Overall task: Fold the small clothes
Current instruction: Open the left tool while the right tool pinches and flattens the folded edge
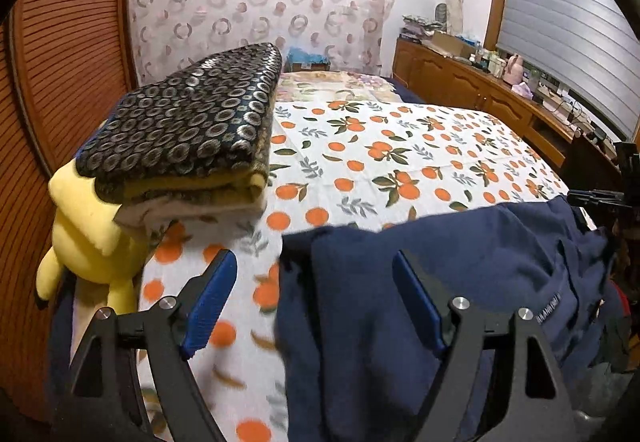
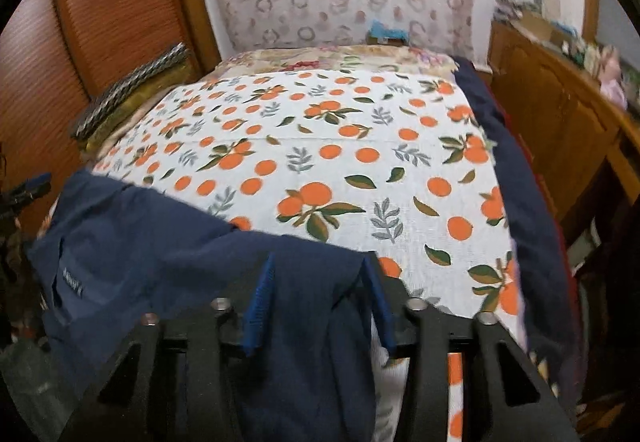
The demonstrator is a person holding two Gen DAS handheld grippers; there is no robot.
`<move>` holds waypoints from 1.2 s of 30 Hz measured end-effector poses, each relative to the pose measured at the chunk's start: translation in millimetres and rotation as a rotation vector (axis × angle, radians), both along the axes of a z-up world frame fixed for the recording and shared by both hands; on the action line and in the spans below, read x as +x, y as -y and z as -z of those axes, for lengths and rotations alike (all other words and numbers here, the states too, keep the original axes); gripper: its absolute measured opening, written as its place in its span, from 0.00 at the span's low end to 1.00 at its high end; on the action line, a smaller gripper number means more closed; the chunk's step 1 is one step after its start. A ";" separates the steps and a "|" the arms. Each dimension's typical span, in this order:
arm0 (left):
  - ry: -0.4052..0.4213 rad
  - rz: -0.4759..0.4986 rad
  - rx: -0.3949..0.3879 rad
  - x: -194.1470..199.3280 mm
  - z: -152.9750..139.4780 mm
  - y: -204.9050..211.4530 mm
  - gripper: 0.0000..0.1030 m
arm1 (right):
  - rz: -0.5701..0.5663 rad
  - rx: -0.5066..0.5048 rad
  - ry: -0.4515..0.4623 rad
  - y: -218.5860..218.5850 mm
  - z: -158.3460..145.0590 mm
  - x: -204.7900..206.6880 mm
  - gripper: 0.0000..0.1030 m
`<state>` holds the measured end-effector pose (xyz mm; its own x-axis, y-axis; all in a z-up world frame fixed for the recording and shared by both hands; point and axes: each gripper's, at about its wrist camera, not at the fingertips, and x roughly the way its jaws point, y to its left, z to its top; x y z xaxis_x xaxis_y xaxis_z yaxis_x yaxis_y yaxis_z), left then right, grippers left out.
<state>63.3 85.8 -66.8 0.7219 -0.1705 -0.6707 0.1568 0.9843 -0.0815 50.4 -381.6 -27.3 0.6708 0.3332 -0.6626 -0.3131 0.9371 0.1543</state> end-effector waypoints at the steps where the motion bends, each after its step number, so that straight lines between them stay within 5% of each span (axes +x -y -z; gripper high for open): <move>1: -0.012 0.001 0.001 7.4 2.8 1.0 0.78 | -0.007 0.025 -0.005 2.0 0.0 3.1 0.26; 5: -0.050 0.011 0.019 29.3 17.2 7.5 0.78 | -0.022 0.059 0.000 5.6 0.0 1.8 0.04; 14: -0.099 0.015 0.020 44.4 35.1 11.4 0.78 | 0.159 0.003 0.079 37.4 -10.1 -20.6 0.00; 21: -0.122 0.016 0.013 48.1 39.6 9.6 0.78 | 0.119 0.038 0.086 34.4 -10.5 -28.7 0.00; 23: -0.132 0.018 0.012 50.0 41.2 10.3 0.78 | 0.104 0.019 0.085 25.5 -12.7 -20.1 0.08; 27: -0.139 0.021 0.011 52.6 43.9 11.4 0.78 | 0.070 -0.007 0.074 15.3 -5.4 -10.1 0.50; 36: -0.138 0.025 0.009 54.3 42.9 10.1 0.79 | 0.025 -0.046 -0.011 8.2 16.2 8.8 0.61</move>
<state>117.6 75.7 -109.7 0.6178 -0.1813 -0.7651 0.1693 0.9809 -0.0957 59.2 -389.7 -43.5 0.6709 0.2856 -0.6844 -0.2882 0.9507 0.1142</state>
